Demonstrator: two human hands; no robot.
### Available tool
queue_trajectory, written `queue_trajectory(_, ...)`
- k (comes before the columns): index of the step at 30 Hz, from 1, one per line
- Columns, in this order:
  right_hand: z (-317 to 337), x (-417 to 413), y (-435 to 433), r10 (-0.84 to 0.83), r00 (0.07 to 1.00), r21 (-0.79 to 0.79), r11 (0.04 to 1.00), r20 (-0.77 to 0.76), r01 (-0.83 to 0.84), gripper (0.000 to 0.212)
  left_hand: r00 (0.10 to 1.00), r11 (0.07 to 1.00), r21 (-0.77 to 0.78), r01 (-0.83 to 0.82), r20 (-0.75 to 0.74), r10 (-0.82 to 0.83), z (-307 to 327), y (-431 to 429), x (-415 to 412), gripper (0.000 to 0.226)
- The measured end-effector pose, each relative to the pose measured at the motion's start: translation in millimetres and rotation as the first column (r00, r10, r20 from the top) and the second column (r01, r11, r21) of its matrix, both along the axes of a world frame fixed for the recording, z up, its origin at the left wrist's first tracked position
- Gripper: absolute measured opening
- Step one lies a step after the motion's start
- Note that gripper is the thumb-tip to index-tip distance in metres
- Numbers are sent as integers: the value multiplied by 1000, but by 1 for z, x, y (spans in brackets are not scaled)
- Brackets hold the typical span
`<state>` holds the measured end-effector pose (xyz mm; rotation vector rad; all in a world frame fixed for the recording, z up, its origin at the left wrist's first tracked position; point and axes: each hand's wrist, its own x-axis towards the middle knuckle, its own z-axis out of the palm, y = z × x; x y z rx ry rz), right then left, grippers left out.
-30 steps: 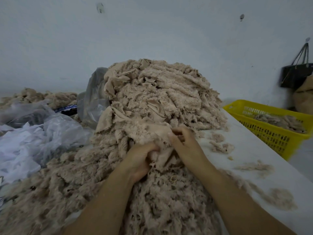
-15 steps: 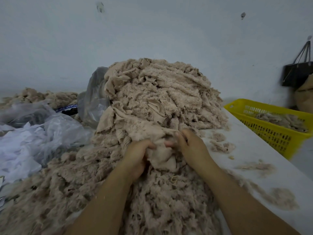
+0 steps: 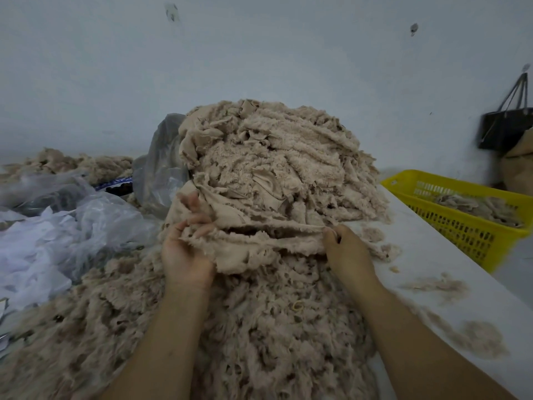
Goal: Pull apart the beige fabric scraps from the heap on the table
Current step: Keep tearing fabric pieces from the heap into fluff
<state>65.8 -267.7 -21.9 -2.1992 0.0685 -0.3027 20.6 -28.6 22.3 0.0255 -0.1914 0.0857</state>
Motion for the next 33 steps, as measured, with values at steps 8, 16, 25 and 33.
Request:
queue_trajectory(8, 27, -28, 24, 144, 888, -41, 989, 436, -141, 23, 988, 936, 321, 148, -83, -128, 0, -29, 2, 35)
queue_trajectory(16, 21, -33, 39, 594, 800, -285, 784, 87, -551, 27, 997, 963, 264, 58, -71, -41, 2, -27, 2, 32)
queue_trajectory(25, 24, -21, 14, 250, 950, -24, 968, 186, -249, 26, 939, 317, 948, 2, -111, 325, -3, -43, 1, 33)
queue_trajectory(33, 23, -23, 25, 353, 907, -209, 928, 229, -308, 17, 952, -11, 987, 161, -153, 265, -8, -52, -6, 21)
